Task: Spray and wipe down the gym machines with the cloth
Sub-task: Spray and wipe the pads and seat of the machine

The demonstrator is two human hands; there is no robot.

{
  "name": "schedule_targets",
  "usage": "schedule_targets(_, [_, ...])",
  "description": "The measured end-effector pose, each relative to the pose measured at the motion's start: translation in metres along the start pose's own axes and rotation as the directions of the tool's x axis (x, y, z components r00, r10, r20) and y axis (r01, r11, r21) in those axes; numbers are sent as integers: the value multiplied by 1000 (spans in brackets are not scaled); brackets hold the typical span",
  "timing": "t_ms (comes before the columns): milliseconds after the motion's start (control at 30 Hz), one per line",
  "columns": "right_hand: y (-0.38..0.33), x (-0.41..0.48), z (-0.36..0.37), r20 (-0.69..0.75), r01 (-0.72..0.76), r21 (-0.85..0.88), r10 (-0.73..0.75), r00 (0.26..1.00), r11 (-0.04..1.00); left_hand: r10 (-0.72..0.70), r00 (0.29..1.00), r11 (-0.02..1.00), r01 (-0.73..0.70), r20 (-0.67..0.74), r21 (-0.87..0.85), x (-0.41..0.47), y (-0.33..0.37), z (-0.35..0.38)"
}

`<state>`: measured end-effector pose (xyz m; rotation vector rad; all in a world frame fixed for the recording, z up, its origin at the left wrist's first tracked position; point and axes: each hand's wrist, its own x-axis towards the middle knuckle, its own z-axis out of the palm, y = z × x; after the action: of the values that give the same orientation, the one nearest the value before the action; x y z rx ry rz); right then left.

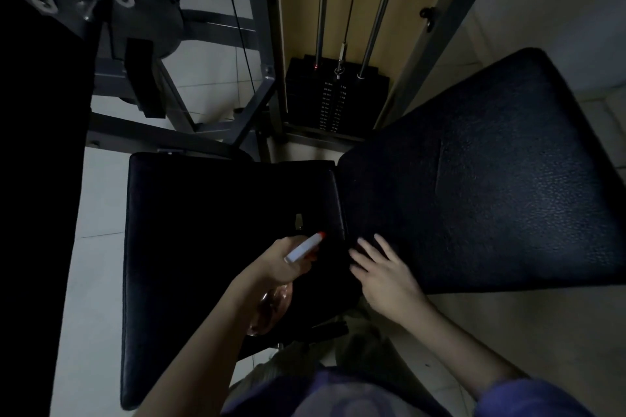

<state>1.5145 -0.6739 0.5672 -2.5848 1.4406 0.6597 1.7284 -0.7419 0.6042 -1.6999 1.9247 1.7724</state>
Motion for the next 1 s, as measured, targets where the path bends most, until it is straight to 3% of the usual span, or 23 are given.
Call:
schedule_targets(100, [18,-9,-3,-120,-35,6,35,992,999,-3,1000,1000,3,-13,-9,-2,-2,-1])
schedule_targets(200, [11,-1,-17,-80,-254,97,262,962,962,-17,1000,1000,16,-23,-11,-3,-5,-3])
schedule_targets(267, [-3,4,-14,52,-171,-19,172,984,985,-29,998,999,29,-48,-14,-4,-8,-1])
schedule_targets(333, [-14,2,-8,141,-28,-9,29,990,1000,-27,997,1000,26,-70,-14,-5,-10,0])
schedule_targets(433, [-6,-8,-1,-24,39,32,-38,999,999,-28,996,999,26,-90,-22,-1,-15,-1])
schedule_targets(500, [6,-7,-1,-54,-22,28,23,998,999,-38,995,999,36,-97,-23,0,-17,-3])
schedule_targets(633, [13,22,-25,-54,-308,49,311,949,950,-57,993,998,55,-100,-18,3,-24,-3])
schedule_targets(700, [6,34,-24,11,-239,15,239,971,971,-57,993,998,55,-105,-15,5,-25,-1])
schedule_targets(767, [0,33,-14,99,-73,28,70,993,997,-36,994,999,35,-100,-15,7,-26,0])
schedule_targets(867, [8,17,-12,0,73,12,-73,997,997,-22,996,999,20,-85,-33,10,-25,-2])
schedule_targets(933, [23,19,-13,-61,4,-1,-4,998,1000,-18,996,999,15,-88,-36,12,-26,-4])
schedule_targets(1000, [36,37,-27,-149,-179,-3,177,973,984,-18,994,999,14,-111,-33,15,-29,-4])
